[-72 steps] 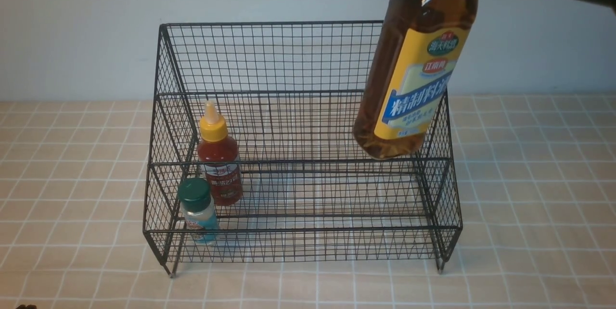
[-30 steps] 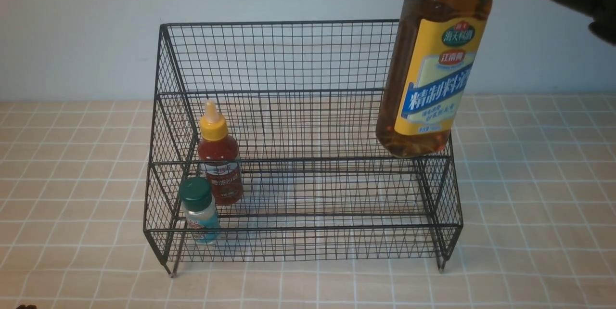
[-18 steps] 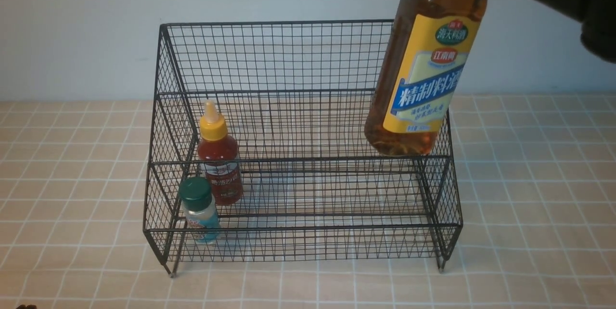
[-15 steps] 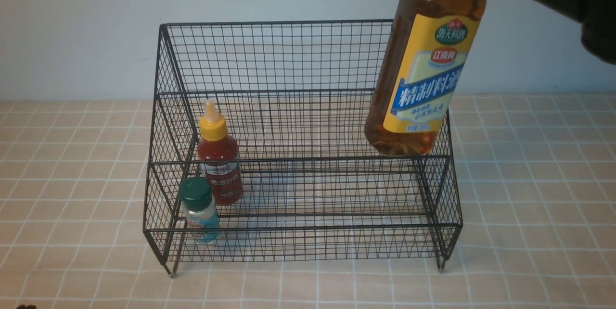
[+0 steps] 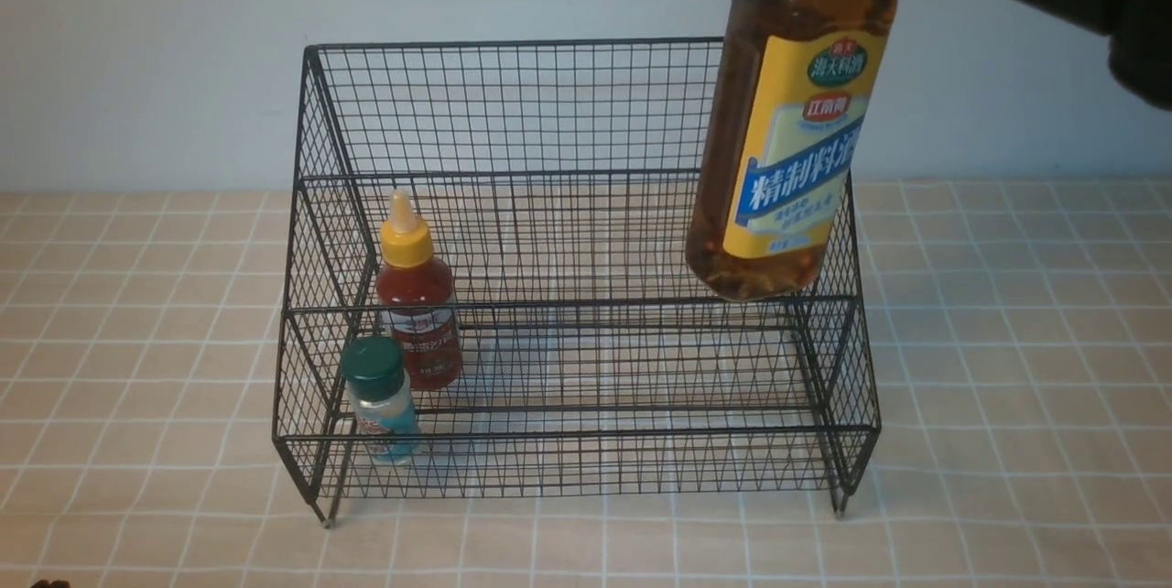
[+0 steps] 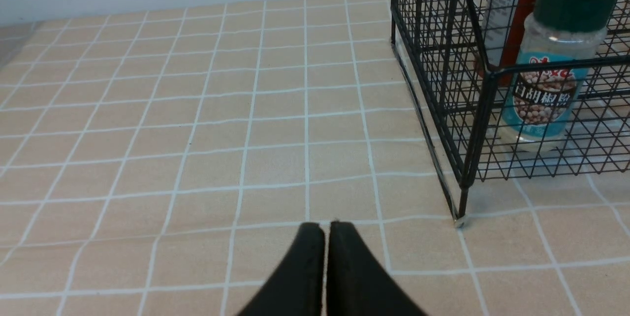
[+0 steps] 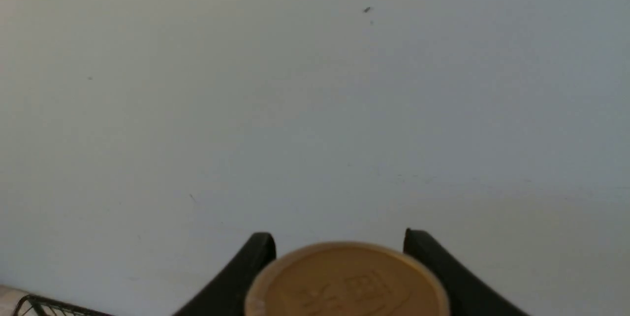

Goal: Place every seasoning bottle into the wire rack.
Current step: Use the right arm to put the condiment bottle back on the shelf

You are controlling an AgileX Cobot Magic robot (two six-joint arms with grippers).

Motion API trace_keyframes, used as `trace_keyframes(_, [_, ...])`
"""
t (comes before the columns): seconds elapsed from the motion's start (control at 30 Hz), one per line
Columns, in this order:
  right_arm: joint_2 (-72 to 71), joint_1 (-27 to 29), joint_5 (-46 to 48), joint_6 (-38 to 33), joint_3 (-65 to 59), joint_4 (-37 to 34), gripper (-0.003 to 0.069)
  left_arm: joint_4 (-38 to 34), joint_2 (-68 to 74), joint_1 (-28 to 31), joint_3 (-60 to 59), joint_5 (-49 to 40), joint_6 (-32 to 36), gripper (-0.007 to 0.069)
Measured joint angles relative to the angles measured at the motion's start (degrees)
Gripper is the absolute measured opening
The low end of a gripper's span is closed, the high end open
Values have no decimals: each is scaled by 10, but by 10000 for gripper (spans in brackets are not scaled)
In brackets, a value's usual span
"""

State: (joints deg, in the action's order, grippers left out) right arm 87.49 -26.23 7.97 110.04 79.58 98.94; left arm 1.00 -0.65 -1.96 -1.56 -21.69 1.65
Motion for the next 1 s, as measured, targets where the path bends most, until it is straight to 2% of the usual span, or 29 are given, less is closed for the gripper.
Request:
trace_keyframes(0.33, [2,0,-30,0,79,6,311,0,0,0,0,0,0,-7])
trace_keyframes(1.0, [102,0,64,5,157,-3,311,0,0,0,0,0,0,-7])
